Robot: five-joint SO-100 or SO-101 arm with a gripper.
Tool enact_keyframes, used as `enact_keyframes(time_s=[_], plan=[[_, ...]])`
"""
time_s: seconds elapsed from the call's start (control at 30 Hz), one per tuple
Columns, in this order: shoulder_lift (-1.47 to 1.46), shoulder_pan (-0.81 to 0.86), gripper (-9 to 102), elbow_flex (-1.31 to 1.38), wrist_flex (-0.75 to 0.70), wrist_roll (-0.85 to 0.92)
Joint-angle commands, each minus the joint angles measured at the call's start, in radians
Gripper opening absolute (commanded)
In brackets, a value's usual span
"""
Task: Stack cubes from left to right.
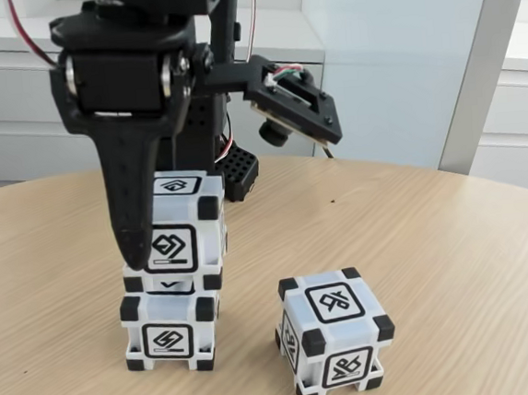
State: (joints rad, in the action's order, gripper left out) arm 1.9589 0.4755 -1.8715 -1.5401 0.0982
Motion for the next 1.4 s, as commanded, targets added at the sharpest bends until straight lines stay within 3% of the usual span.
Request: enact_keyframes(time_s=[0.0, 1.3, 1.37], plan=[[0.021, 0.009, 0, 0.028, 0.011, -0.009], [-0.044, 0.009, 0, 0.009, 0.012, -0.123], [-0.044, 0.009, 4, 0.009, 0.012, -0.121]])
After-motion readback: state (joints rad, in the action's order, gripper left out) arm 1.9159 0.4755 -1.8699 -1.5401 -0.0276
